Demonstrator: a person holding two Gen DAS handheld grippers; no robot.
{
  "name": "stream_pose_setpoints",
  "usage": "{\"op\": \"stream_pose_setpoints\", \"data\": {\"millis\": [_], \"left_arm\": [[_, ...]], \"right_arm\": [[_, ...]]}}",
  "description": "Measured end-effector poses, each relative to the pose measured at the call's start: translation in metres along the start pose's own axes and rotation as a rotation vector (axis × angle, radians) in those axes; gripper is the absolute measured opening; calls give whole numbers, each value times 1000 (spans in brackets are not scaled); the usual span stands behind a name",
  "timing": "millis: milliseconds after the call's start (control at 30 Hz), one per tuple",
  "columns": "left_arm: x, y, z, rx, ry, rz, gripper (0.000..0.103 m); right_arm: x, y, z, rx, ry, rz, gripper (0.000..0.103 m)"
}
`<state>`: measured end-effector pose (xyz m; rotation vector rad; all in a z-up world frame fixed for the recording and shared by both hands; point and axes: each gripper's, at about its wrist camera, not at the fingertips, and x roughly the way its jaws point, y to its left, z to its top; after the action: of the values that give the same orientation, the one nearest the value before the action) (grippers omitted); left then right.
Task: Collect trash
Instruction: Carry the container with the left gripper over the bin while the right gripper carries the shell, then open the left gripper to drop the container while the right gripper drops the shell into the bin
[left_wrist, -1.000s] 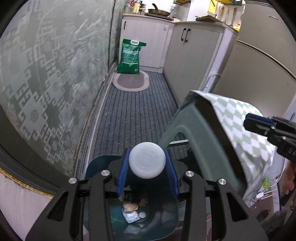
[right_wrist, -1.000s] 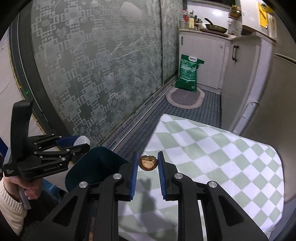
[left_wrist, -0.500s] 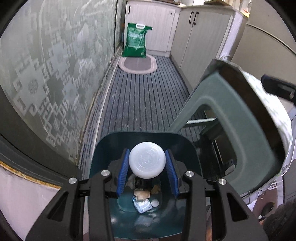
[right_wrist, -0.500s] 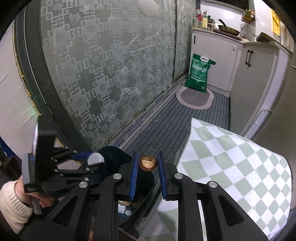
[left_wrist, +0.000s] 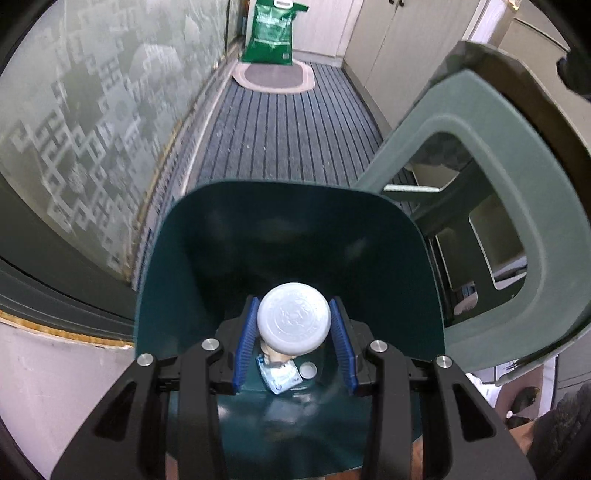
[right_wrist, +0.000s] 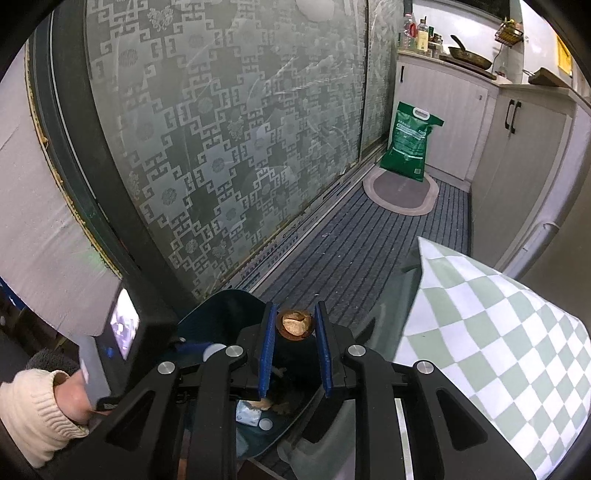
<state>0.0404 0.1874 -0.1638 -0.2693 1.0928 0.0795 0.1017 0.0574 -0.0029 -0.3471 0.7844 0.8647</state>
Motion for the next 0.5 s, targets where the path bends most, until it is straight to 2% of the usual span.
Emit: {"op": "stream_pose_setpoints", "data": {"millis": [267, 367, 500], "left_arm": [[17, -1, -7, 3, 66, -17, 43], [15, -1, -8, 16, 57, -14, 41], [0, 5, -6, -3, 2, -9, 32]], "right_arm": [[12, 11, 1, -9, 25, 16, 21], [16, 13, 1, -9, 36, 19, 21], [27, 18, -2, -5, 57, 21, 21]]}}
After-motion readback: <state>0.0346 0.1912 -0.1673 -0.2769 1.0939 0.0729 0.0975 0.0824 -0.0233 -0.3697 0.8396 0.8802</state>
